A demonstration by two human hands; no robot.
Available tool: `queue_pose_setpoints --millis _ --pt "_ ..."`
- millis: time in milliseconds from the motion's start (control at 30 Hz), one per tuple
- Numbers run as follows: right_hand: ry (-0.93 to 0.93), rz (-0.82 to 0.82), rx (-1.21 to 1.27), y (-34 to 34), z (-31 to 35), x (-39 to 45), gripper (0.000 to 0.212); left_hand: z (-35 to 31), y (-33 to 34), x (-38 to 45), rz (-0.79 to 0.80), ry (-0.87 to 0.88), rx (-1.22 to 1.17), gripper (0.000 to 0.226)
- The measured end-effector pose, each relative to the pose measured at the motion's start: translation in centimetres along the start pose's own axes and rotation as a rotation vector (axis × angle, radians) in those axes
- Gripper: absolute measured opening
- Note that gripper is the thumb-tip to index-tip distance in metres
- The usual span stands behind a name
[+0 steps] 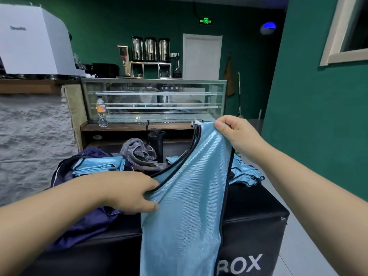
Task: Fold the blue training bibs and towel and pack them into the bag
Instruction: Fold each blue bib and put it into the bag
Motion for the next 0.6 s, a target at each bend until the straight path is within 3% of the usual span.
queue_pose_setpoints --millis 133,300,433,533,600 --pt "0.001 0.012 0.033 0.4 -0.3 -0.1 0.021 0.8 0.4 0.8 -0.072 -0.045 -0.025 0.036" --pt "-0.047 0.062 0.058 1.4 -0.2 -0.6 0.019 0.4 1.4 0.2 0.122 -0.163 -0.563 0.061" --pt "-0.107 0.082 0.121 2.4 0.7 -1.1 0.019 1.1 3.0 1.6 0.106 -0.155 -0.707 0.055" --pt "-0.129 0.133 0.091 3.4 1.4 -1.6 0.018 1.3 4.4 2.1 0.100 -0.007 -0.647 0.021" --pt "-0.140 0.151 0.063 4.0 1.5 -1.7 0.018 1.7 5.1 2.0 0.117 -0.020 -0.540 0.024"
Point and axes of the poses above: each hand's wrist, its own x-axis towards the middle knuckle, its own y-axis out of the palm, z = x × y, the point moved 6 cm from there along x, towards the middle knuckle, and after that the axes turned 6 degrees about -y, right-handed, at the moved point
